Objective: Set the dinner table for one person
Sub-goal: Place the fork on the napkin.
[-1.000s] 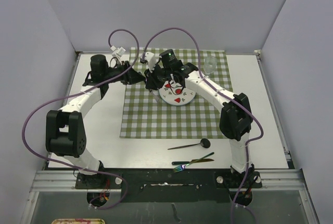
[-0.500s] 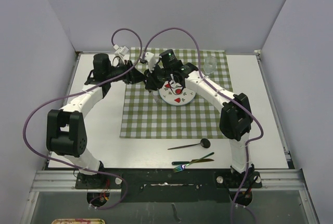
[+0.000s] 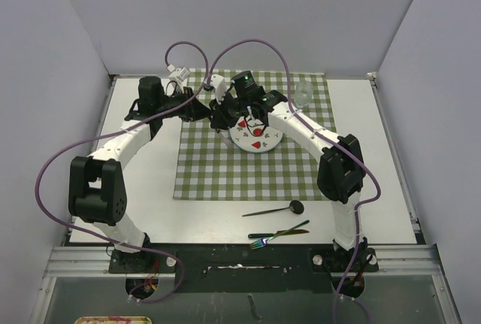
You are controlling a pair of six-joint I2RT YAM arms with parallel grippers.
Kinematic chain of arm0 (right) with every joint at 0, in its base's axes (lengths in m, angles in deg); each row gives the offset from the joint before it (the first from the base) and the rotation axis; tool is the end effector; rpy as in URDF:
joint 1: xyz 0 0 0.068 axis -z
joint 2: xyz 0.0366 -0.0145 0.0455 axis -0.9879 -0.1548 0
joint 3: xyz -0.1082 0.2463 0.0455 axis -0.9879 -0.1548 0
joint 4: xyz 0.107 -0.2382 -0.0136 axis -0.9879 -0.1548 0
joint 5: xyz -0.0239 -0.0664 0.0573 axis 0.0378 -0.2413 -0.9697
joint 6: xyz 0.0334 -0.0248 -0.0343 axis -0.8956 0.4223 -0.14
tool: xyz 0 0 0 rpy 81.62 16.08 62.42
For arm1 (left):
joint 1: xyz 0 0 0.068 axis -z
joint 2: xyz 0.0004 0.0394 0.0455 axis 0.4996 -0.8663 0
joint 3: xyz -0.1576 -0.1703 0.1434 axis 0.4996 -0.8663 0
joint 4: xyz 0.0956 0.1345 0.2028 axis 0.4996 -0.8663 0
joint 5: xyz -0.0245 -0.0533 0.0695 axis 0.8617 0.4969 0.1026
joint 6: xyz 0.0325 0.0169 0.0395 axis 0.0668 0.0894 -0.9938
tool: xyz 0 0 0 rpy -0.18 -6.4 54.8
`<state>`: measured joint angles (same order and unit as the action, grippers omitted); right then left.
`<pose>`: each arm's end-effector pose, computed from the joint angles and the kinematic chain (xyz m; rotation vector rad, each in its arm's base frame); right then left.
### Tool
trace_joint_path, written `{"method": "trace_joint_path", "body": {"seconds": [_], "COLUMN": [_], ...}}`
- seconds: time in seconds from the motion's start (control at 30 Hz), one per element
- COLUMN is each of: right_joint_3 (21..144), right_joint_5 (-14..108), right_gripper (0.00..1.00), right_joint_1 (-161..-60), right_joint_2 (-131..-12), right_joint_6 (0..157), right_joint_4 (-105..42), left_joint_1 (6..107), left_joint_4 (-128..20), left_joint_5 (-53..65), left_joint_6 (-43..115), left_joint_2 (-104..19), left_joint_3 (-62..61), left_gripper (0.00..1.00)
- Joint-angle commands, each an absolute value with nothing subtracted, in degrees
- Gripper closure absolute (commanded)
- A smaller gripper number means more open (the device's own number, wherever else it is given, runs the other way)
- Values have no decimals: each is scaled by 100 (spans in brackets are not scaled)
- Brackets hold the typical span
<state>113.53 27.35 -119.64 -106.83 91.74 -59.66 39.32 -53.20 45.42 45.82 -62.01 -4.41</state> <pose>0.3594 0.3076 0.2989 -1.1168 2.0013 0.8411 0.3688 -0.0875 0.2808 0.3614 1.9902 -1.1666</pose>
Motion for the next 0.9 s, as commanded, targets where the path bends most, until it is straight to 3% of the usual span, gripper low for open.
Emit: {"method": "trace_joint_path", "body": {"seconds": [0.0, 0.33, 0.47, 0.67, 0.87], "right_joint_3": [11441, 11442, 11465, 11625, 11574], "right_joint_5": [2551, 2487, 2472, 2527, 2714], "right_gripper": [100, 99, 74, 62, 60], "right_joint_1": [-11964, -11985, -11986, -12009, -11988], "right_joint_2": [-10304, -10344, -10355, -10269, -9752], "right_joint_6": [9138, 9269, 9320, 9529, 9657], "right_joint_4": [-5701, -5695, -5749, -6120, -6304], "left_joint_1": [3963, 4053, 4133, 4289, 4381], "left_joint_4": [-5236, -5430, -5605, -5902, -6160], "left_joint_5": [4459, 4323, 4244, 4037, 3834], "left_joint_6": [4421, 4197, 3982, 3423, 3002], "left_joint_2": [-6307, -6242, -6157, -5968, -5948], "left_joint_3": [-112, -4, 96, 233, 383], "left_gripper": [98, 100, 100, 100, 100]}}
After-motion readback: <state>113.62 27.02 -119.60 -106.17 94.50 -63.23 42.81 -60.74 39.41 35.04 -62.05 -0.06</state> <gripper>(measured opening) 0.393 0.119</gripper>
